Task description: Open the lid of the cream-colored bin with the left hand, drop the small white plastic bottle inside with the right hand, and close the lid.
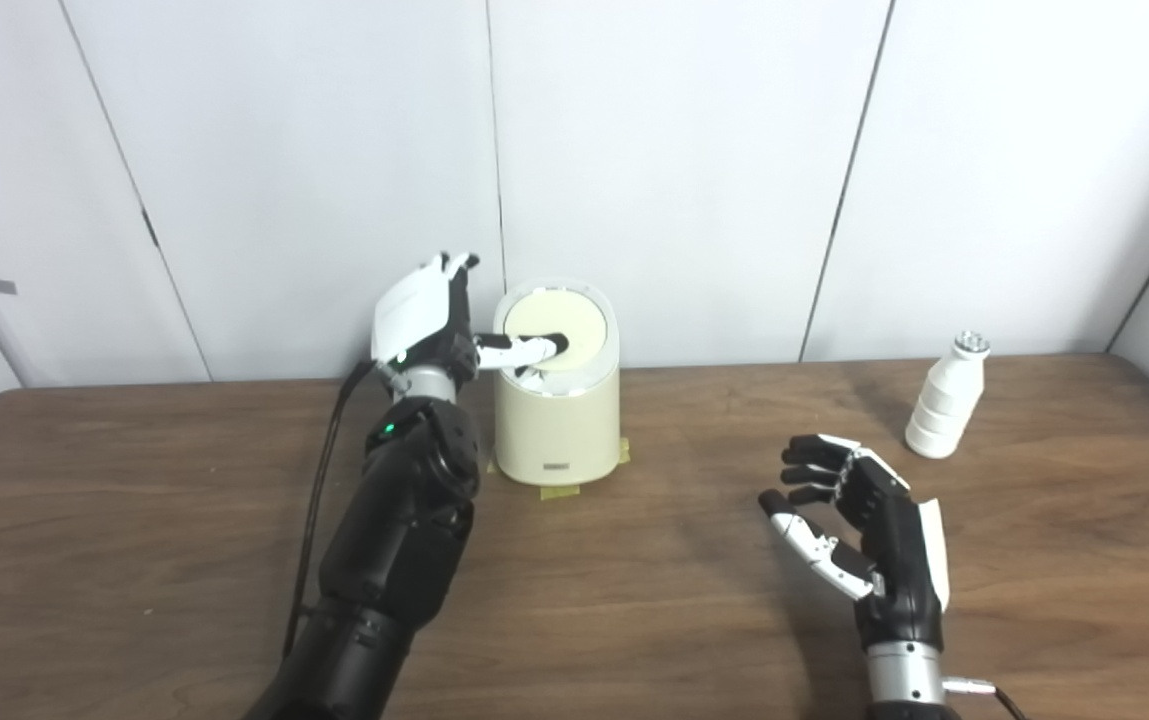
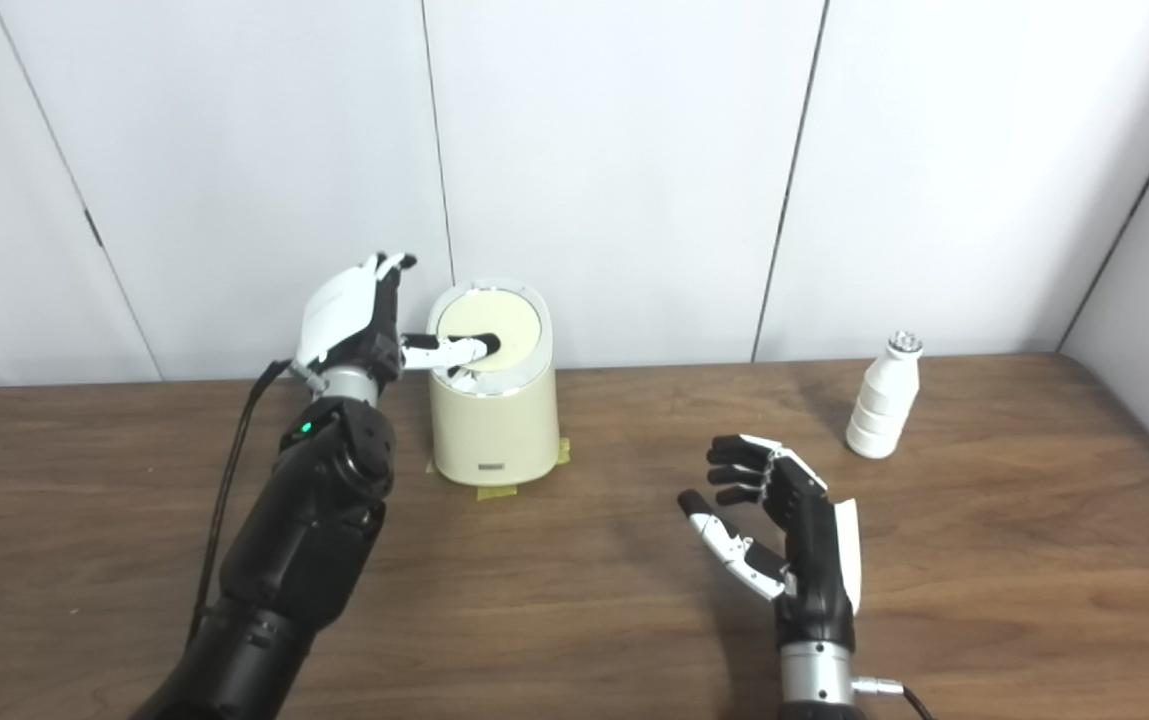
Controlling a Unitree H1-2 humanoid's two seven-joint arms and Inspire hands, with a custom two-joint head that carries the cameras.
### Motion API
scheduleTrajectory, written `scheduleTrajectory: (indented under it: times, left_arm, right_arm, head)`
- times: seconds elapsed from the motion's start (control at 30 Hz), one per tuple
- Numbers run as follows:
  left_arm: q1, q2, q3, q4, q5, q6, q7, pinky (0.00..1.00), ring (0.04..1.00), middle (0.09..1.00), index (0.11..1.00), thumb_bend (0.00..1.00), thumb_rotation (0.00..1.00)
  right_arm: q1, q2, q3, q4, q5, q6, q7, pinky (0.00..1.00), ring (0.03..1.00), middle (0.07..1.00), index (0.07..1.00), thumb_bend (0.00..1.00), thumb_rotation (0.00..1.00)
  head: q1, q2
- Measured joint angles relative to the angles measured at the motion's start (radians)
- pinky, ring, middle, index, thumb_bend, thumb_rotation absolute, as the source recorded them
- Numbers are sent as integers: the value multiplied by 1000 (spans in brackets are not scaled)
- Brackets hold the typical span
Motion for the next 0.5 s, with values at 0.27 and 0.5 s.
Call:
scheduleTrajectory:
  times: [0.27, 0.5]
  left_arm:
    - [2, 27, -69, 1, 75, -2, 5, 1000, 1000, 998, 981, 665, 0]
    - [3, 21, -43, 3, 82, -7, 0, 1000, 1000, 983, 970, 790, 0]
  right_arm:
    - [-1, -1, 0, 3, -2, -1, 0, 493, 583, 614, 601, 345, 135]
    - [-1, 0, 0, 4, -2, -1, 0, 502, 593, 621, 606, 348, 128]
  head:
    - [0, -2]
    - [5, -3]
